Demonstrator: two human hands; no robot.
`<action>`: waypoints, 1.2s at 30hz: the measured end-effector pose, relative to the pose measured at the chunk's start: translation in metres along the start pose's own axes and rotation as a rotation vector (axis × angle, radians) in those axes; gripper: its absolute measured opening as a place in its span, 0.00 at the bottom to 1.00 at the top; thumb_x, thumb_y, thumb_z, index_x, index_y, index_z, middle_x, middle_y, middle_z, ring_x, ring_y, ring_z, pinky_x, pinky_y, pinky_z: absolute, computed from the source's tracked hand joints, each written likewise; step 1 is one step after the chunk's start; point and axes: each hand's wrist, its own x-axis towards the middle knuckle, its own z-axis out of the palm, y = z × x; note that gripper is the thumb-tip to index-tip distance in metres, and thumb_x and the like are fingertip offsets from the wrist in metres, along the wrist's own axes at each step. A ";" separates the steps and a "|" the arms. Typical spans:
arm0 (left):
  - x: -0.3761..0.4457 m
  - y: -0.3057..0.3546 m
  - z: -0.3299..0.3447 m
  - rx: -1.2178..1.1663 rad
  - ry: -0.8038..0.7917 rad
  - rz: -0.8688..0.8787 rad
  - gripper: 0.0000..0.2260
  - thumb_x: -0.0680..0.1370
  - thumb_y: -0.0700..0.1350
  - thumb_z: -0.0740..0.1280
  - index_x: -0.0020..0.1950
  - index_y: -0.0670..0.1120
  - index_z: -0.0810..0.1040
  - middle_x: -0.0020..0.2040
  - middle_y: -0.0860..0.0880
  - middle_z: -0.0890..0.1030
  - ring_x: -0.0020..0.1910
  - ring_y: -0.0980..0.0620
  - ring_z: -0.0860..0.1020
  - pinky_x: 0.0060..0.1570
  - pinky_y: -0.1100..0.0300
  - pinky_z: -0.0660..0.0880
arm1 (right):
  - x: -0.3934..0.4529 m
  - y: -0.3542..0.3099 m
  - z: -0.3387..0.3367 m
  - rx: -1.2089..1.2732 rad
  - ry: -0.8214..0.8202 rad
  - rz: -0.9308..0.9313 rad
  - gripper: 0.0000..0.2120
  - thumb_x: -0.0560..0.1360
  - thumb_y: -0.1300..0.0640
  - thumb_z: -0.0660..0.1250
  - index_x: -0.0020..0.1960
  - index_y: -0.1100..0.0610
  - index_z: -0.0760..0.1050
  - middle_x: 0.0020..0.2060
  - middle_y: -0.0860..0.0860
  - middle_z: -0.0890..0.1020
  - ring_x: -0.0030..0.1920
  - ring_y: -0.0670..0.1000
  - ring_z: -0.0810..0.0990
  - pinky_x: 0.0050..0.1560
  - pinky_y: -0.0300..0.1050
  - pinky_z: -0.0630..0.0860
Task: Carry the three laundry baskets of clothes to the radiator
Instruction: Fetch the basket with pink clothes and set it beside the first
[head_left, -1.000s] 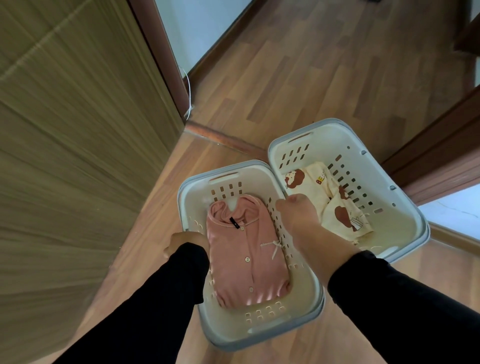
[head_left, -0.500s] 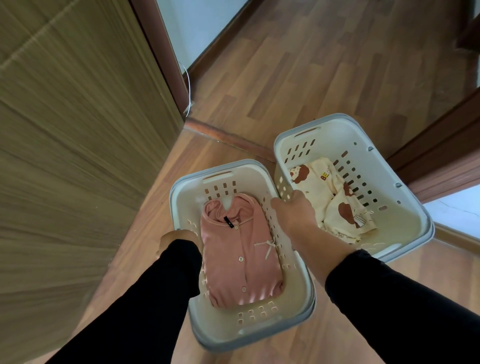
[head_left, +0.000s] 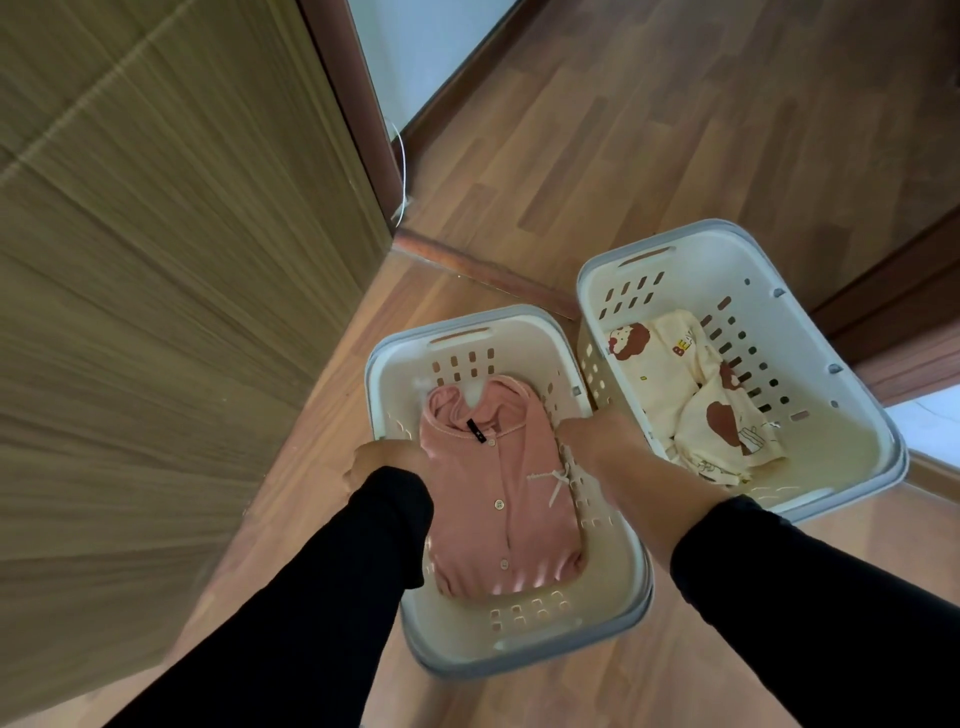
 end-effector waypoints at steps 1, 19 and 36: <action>0.000 0.000 0.001 -0.082 0.045 -0.046 0.19 0.80 0.42 0.59 0.69 0.36 0.72 0.67 0.37 0.75 0.65 0.39 0.74 0.63 0.53 0.71 | 0.000 0.000 -0.001 -0.018 0.027 -0.016 0.07 0.74 0.57 0.63 0.49 0.60 0.74 0.37 0.54 0.74 0.35 0.55 0.73 0.41 0.47 0.72; -0.135 0.076 -0.101 -0.276 0.196 0.295 0.21 0.73 0.36 0.57 0.64 0.44 0.74 0.58 0.44 0.81 0.58 0.40 0.78 0.59 0.44 0.75 | -0.132 -0.059 -0.110 0.193 0.239 -0.120 0.15 0.65 0.48 0.59 0.47 0.55 0.71 0.56 0.62 0.80 0.58 0.65 0.78 0.59 0.61 0.77; -0.378 0.092 -0.369 -0.358 0.060 0.354 0.21 0.72 0.35 0.56 0.64 0.42 0.75 0.56 0.37 0.81 0.53 0.35 0.81 0.50 0.42 0.81 | -0.437 -0.175 -0.264 0.272 0.323 -0.149 0.05 0.64 0.51 0.58 0.37 0.52 0.67 0.44 0.57 0.76 0.47 0.58 0.71 0.47 0.53 0.67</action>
